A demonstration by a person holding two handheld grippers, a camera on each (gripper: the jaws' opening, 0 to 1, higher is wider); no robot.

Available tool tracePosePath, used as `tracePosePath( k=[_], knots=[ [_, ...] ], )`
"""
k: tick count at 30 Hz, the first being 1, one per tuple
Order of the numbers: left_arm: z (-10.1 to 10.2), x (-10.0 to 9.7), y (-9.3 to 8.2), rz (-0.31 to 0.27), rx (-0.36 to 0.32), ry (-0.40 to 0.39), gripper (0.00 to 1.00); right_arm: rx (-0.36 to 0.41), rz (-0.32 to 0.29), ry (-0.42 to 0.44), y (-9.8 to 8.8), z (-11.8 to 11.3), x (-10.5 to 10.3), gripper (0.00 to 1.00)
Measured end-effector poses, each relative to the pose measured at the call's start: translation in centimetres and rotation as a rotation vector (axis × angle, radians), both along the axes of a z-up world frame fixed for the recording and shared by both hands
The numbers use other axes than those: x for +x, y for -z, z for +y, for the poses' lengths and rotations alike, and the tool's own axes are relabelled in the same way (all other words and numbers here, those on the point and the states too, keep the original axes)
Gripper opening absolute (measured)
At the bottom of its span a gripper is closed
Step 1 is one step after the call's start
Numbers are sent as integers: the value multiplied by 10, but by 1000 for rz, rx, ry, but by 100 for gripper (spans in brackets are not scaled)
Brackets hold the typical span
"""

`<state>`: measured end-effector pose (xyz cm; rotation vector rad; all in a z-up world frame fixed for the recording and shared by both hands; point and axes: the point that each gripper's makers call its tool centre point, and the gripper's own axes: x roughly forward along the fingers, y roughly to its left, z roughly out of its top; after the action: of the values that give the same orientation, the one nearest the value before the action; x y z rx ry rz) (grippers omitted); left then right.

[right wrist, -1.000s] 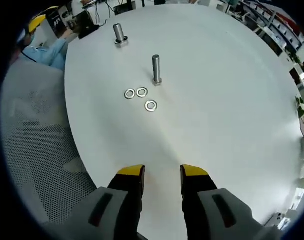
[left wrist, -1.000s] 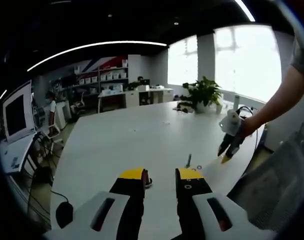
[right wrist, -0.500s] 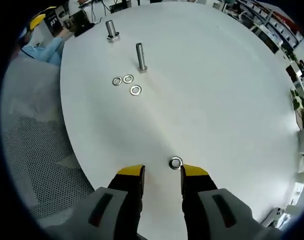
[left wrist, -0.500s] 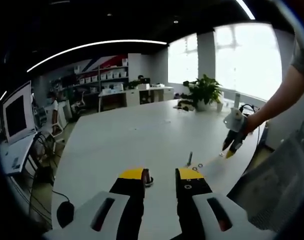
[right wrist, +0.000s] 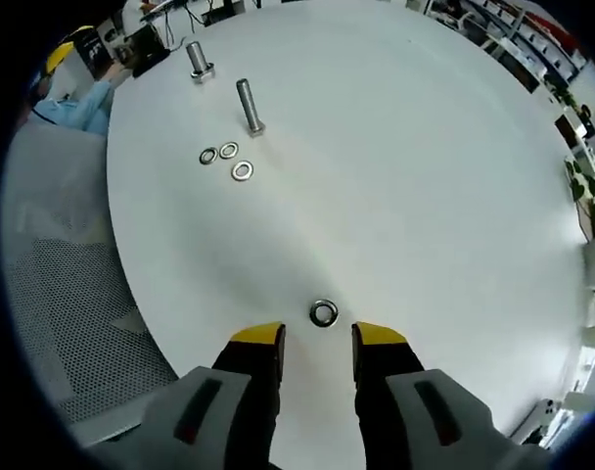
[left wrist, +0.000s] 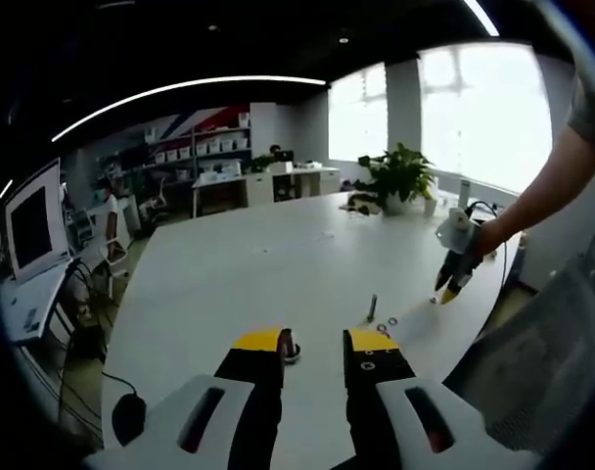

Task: Place the washer onto the threaded stud by aligning its center hole with the stud, sliding it down to the base, and recovering from edge contact or off-axis alignment until the washer reaches the visible bottom stop.

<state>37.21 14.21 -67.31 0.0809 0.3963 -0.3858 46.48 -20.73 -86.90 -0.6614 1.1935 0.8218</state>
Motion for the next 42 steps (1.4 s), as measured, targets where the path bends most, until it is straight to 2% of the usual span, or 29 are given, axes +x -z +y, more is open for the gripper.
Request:
tracePosePath(
  k=[21, 28, 42],
  knots=[
    [0, -1, 1, 7, -1, 0, 22, -9, 16, -10, 8, 6, 5, 28],
    [2, 0, 2, 11, -11, -9, 22, -11, 34, -17, 9, 6, 6, 25],
    [-2, -1, 6, 30, -3, 6, 21, -13, 23, -74, 9, 6, 7, 16]
  ],
)
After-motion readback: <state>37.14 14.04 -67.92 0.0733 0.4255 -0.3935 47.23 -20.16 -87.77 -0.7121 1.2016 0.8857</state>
